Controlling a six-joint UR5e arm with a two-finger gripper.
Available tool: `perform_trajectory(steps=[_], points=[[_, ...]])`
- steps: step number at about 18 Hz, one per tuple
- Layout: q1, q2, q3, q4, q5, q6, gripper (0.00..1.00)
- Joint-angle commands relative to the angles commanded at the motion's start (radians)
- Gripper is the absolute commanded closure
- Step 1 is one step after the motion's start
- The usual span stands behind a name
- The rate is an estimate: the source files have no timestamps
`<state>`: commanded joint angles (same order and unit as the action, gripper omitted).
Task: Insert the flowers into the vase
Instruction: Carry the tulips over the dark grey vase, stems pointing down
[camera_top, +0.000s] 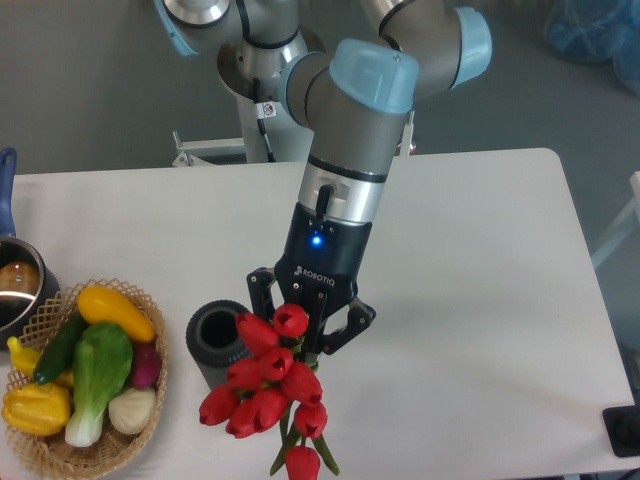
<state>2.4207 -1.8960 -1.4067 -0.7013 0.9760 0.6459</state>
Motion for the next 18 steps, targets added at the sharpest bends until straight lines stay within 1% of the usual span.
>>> perform_trajectory(steps=[2, 7, 8, 10, 11, 18], points=[[0.003, 0.005, 0.0, 0.045, -0.081, -0.008, 0.96], [0.014, 0.014, -0.009, 0.052, -0.305, -0.009, 0.96], [0.026, 0.026, -0.011, 0.052, -0.345, -0.021, 0.96], [0.043, 0.032, -0.018, 0.051, -0.448, -0.038, 0.96], [0.054, 0.035, -0.035, 0.052, -0.482, -0.038, 0.96], [0.069, 0.045, -0.11, 0.052, -0.594, -0.037, 0.92]])
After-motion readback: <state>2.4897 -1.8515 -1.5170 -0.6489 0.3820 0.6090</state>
